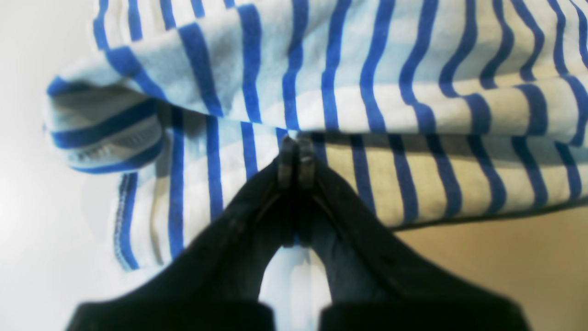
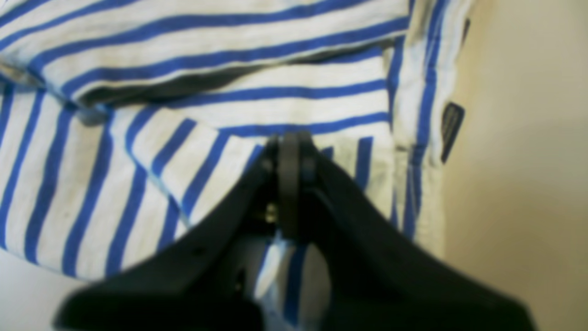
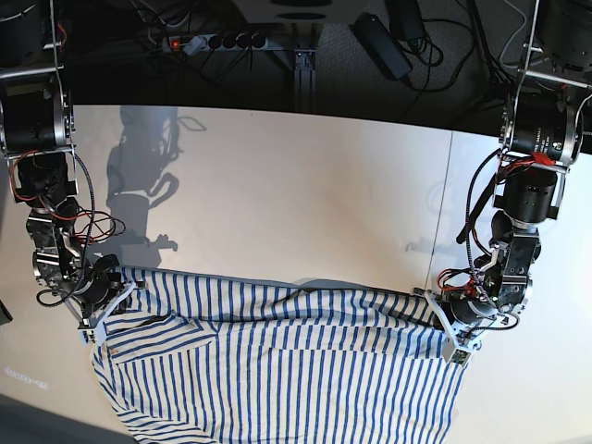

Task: Fold the T-shirt properly
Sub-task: 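Lay the held shirt edge down, folding it over the shirt body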

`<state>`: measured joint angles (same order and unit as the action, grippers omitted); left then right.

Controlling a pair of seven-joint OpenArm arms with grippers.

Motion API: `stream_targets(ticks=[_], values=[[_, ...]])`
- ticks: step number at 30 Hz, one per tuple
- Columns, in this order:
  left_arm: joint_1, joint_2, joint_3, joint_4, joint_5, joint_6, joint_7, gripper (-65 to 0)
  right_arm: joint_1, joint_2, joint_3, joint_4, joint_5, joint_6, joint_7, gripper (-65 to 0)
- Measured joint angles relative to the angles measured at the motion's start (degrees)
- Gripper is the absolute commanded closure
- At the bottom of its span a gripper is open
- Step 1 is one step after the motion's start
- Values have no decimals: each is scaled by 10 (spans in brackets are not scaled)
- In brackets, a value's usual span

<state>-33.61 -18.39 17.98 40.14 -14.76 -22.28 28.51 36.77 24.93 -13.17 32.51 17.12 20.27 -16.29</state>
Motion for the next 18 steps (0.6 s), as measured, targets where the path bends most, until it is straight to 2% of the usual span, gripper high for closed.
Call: stream_targets(ticks=[2,6,8,10,13,18], values=[[-4,0,0,2,-1,0,28,0,-7,0,0,3,0,0,3,0],[-2,-7,0,9,-11,-22,31,0,-19,2,1,13,2,-1,0,0],[7,-16,0,30,-22,-34,48,0,-30,8,1,36,8,-1,-28,0],[33,-28,0,74,-52,-38,68,0,-57,20,1,78,28,-1,-56,0],[92,-49,0,162,-61,-40,79,0,-114,40,20,162,56,-1,-88,0],[193,-87,1,301,-76,-43,95,0,-228,60,103,296,65,1,-121,0]])
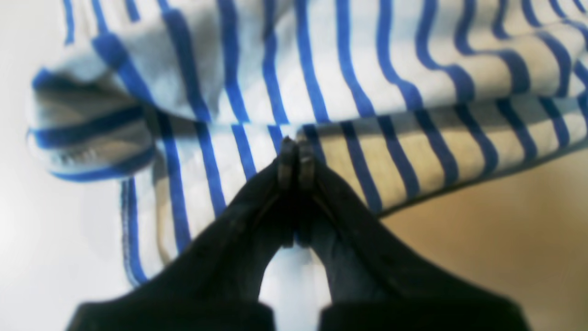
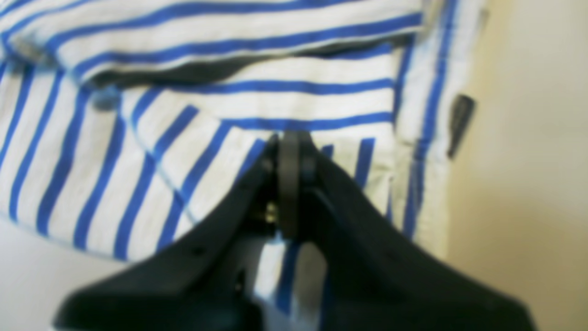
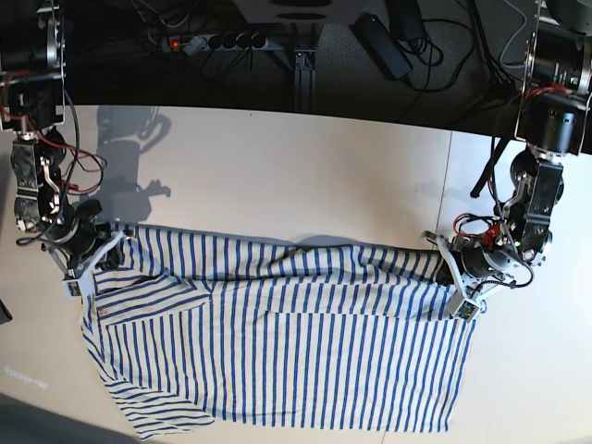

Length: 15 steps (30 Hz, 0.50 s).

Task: Fold the T-shirt properly
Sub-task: 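Lay the held shirt edge down, folding it over the shirt body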

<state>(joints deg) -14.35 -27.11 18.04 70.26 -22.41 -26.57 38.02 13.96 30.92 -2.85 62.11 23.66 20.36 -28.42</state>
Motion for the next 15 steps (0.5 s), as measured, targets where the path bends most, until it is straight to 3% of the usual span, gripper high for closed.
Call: stream_targets(ticks=[6,15], values=[[113,-18,-24,130,0,1,17,0,-130,7,106,125,50,5,-57,0],[269,-16,-82,273,12,8,26,0,-282,5,191,258,78,5,-70,0]])
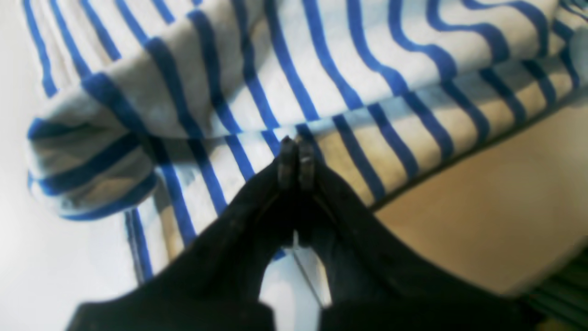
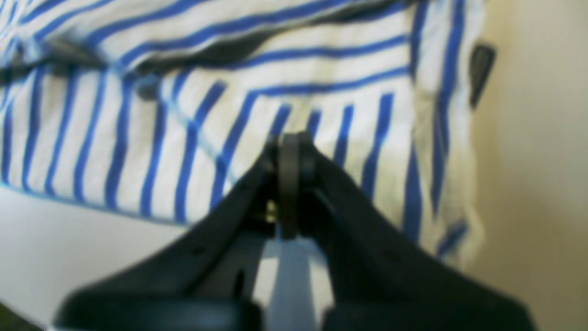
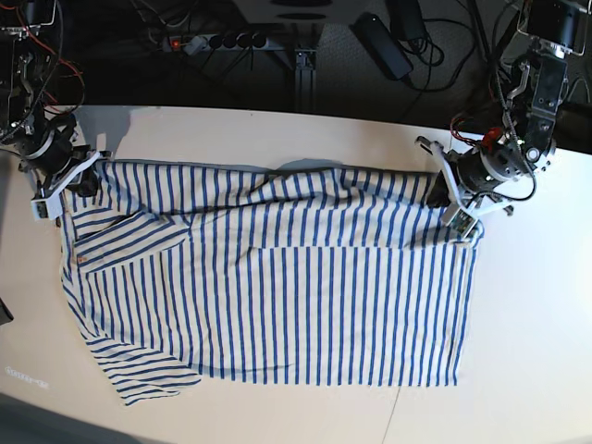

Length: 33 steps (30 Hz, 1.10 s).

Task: Fold the T-shirt properly
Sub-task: 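Lay the held shirt edge down, folding it over the shirt body, then release the shirt and raise both grippers away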

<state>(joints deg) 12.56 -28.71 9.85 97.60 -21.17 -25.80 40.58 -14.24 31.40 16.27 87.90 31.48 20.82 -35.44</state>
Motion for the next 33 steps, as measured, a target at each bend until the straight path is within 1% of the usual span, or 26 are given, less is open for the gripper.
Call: stream_targets(ticks=[3,7,13,16,20,23,24,25,26,28,33], values=[[39,0,-15,34,2,-1,0,0,-33,0,18,28,4,0,-2,0],[62,0,-22,63,6,-1,4,0,-68,0,29,49,6,0,-1,0],[62,0,-23,64,15,-2,-3,0,-91,0,32,52,7,0,-2,0],[62,0,-23,64,16,-1,-6,0,-94,0,41,53,26,0,-2,0],[62,0,-23,64,16,-1,-7,0,-94,-1,70,88,41,0,-2,0],[62,0,-23,64,16,-1,-7,0,-92,0,96,127,45,0,11,0],[62,0,-23,64,16,-2,-7,0,-89,0,100,133,44,0,19,0],[62,0,-23,64,16,-2,-7,0,-83,0,100,134,35,0,21,0],[62,0,-23,64,16,-1,-7,0,-74,0,100,130,14,0,21,0],[61,0,-23,64,16,-2,-7,0,-48,-1,96,107,1,0,26,0],[60,0,-23,64,16,-2,-10,0,43,-1,77,-23,0,0,33,0]])
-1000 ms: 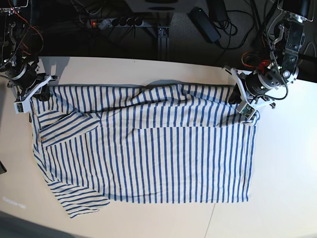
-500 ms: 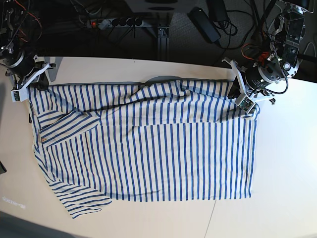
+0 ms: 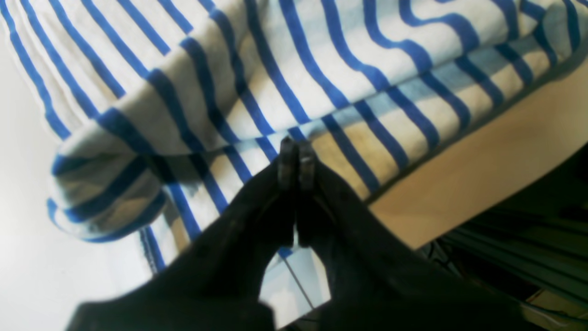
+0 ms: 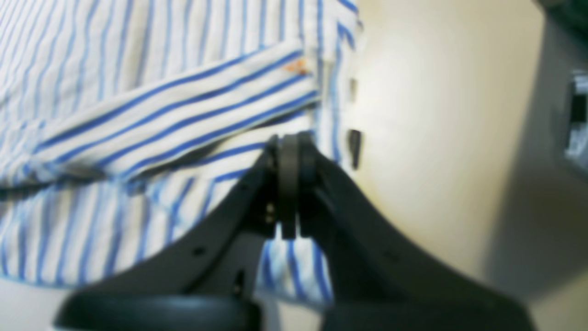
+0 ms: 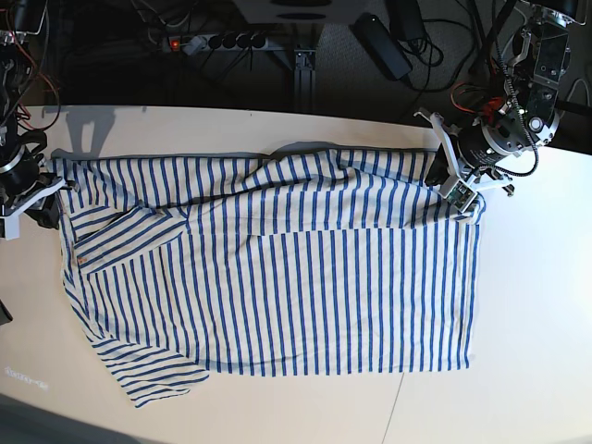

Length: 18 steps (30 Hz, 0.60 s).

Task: Fold the T-shirt properly
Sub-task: 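Release the shirt and raise both grippers away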

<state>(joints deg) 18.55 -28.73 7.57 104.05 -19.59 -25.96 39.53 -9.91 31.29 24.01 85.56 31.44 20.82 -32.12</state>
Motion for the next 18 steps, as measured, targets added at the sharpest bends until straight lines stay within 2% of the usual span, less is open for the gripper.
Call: stream_targets(ticks=[4,9,18], values=[[0,0,0,0,0,0,-1,0,36,0,-41,-84,-15,0,-1,0],[0,0,0,0,0,0,1,0,28,3,-73,-92,-21,0,-17,0],[21,0,0,1,0,-3,8,0,-105,3,-26,-24,24,0,-2,0]])
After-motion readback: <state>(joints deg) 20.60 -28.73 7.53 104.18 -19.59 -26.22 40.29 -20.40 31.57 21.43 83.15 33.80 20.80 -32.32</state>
